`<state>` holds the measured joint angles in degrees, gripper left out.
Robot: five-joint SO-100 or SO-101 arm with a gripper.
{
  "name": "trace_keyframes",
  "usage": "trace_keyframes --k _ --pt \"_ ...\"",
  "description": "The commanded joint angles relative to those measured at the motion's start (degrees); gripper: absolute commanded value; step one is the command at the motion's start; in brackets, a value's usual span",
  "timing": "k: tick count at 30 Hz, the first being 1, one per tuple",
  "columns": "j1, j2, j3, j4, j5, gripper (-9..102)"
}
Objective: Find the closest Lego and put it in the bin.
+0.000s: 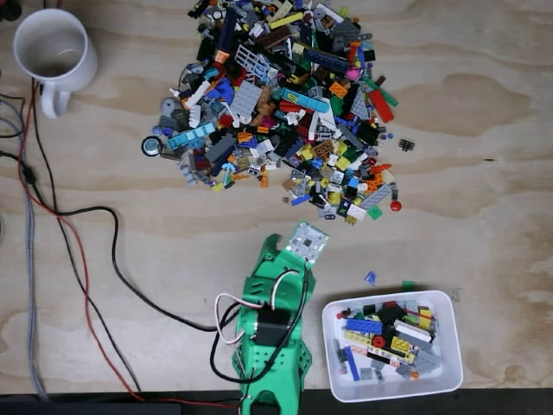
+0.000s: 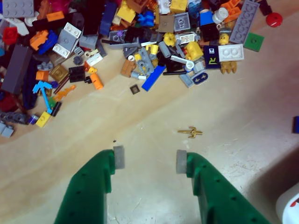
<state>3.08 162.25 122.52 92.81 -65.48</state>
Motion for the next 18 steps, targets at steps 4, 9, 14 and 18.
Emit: trace_keyframes --k 4,9,14,18 --pt "-6.24 3.78 -3.87 2.64 0.26 17" --pt "-8.09 4.04 -0.88 1.05 0.97 17" --pt "-9.67 3.87 0.26 0.35 1.85 16" --pt "-10.20 3.87 0.44 0.35 2.29 16"
